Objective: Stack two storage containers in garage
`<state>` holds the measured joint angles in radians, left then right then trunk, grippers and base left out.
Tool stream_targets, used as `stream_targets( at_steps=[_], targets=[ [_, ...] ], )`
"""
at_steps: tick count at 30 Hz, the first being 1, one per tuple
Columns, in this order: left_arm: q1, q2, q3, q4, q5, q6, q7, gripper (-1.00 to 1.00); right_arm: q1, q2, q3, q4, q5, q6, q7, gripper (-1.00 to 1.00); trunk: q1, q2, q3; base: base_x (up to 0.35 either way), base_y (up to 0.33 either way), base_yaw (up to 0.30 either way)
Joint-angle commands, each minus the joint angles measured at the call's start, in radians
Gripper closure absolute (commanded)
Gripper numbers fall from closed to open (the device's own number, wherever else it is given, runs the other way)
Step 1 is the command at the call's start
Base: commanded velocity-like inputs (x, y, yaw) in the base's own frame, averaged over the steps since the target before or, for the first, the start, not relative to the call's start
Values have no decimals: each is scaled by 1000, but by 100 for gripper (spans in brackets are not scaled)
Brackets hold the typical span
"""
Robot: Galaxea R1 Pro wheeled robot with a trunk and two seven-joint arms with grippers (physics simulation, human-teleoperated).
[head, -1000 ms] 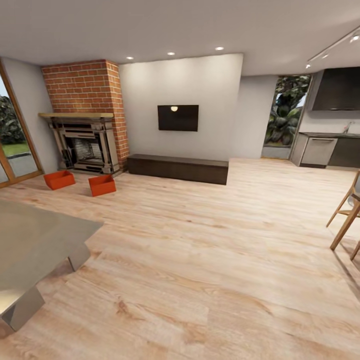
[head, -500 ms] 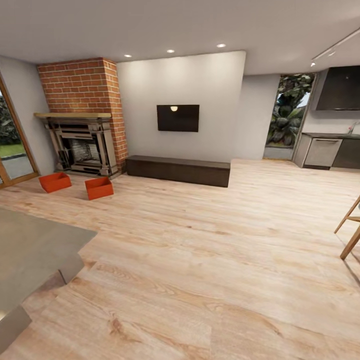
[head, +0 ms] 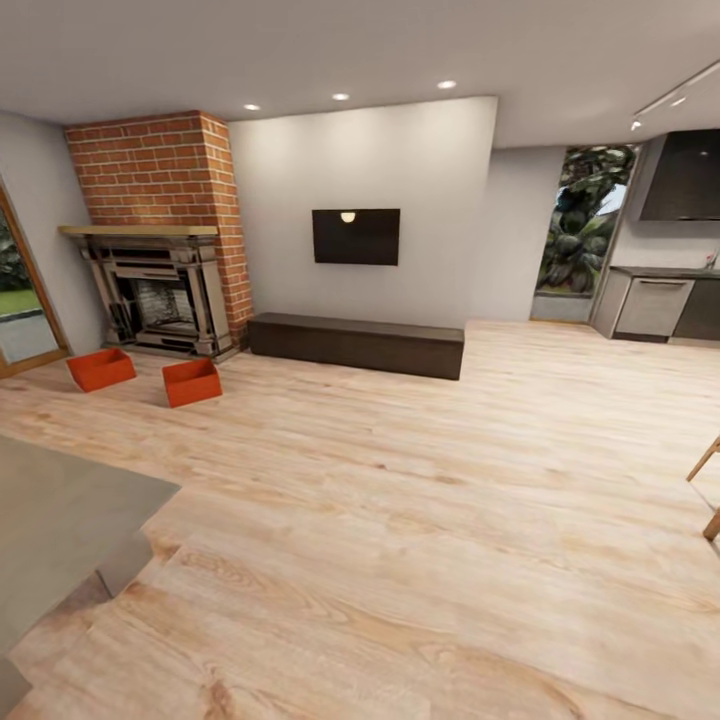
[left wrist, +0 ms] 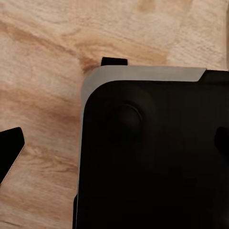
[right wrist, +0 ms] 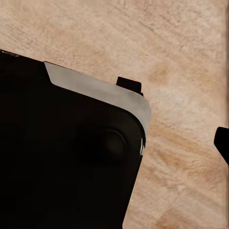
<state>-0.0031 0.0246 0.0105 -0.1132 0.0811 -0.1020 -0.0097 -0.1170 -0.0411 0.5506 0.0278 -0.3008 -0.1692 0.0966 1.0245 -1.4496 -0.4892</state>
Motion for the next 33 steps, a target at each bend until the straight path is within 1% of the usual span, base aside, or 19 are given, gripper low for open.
stream_targets(
  at_steps=[1,33],
  targets=[
    [0,0,0,0,9,-2,-1,-100,-1,0,6,3,-11,-6,6,-100,1,0,-1,322,0,0],
    [0,0,0,0,8,-3,-1,-100,-1,1,6,3,-9,-6,6,-100,1,0,-1,322,0,0]
  ],
)
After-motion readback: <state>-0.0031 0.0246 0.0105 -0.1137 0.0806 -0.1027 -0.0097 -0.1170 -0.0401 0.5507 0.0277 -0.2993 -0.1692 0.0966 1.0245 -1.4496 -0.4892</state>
